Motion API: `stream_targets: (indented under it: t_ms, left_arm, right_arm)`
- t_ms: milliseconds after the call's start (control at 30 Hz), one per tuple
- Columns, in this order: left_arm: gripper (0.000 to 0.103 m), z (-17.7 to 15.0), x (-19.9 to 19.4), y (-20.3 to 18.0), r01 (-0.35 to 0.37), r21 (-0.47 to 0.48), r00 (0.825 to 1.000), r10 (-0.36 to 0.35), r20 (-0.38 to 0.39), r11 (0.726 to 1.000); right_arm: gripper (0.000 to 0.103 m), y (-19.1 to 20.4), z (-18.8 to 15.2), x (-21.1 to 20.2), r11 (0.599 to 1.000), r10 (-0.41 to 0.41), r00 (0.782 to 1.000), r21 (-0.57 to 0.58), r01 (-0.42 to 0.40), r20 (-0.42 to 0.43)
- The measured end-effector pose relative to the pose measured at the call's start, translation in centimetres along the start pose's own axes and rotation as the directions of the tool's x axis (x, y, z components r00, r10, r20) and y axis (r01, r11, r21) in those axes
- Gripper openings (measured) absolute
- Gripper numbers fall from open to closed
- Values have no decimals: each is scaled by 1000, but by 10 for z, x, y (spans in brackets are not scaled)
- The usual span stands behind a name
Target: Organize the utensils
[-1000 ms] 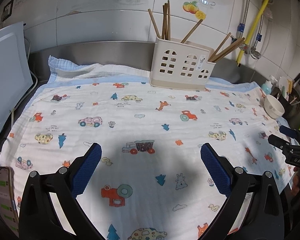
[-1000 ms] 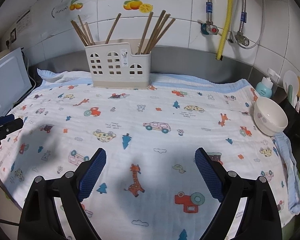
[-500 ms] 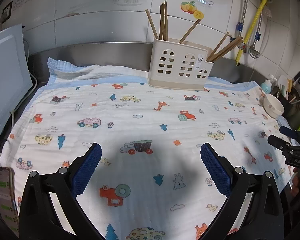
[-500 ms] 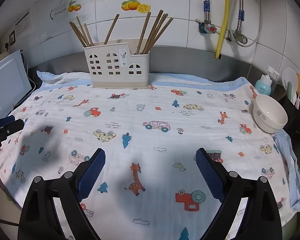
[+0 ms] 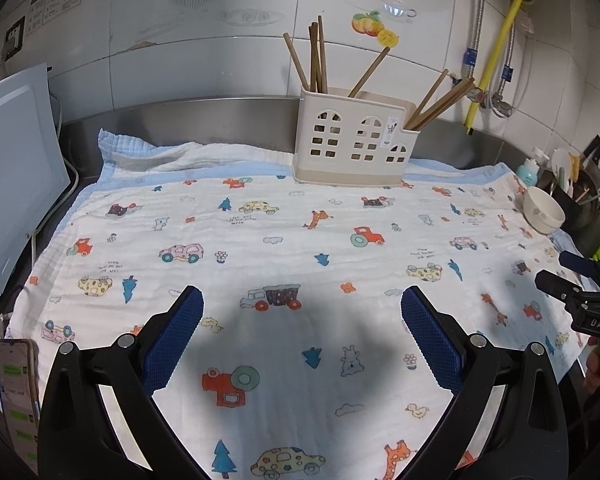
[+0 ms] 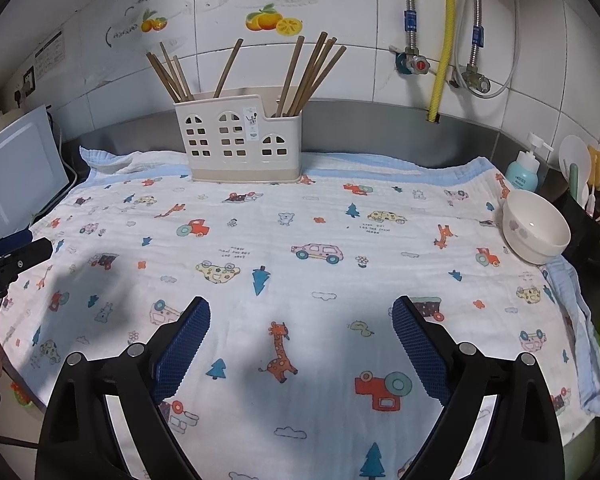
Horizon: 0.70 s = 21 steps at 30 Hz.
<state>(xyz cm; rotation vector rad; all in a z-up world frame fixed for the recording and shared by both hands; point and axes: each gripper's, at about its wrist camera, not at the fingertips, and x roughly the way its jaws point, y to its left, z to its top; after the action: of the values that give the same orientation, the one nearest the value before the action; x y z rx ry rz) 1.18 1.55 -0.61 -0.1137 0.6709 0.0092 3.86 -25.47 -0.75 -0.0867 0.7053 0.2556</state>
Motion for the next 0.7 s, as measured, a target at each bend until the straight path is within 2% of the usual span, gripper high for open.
stream_targets:
  t_ms: [300,500,700]
  left_arm:
    - [98,1,-10,-5,7,15,999,-8,50,1000]
    - [97,2,-13,-3,-19,8,996,18,89,1000]
    - [98,3,-11,-4,-26,24,996,24,87,999]
  right_arm:
    - [90,2,-1,-2,1000,3,1000,0,-3,4]
    - [90,4,-1,-1,1000,1,1000,3,-1,1]
    - [90,4,-1,0,1000,1,1000,3,-1,0]
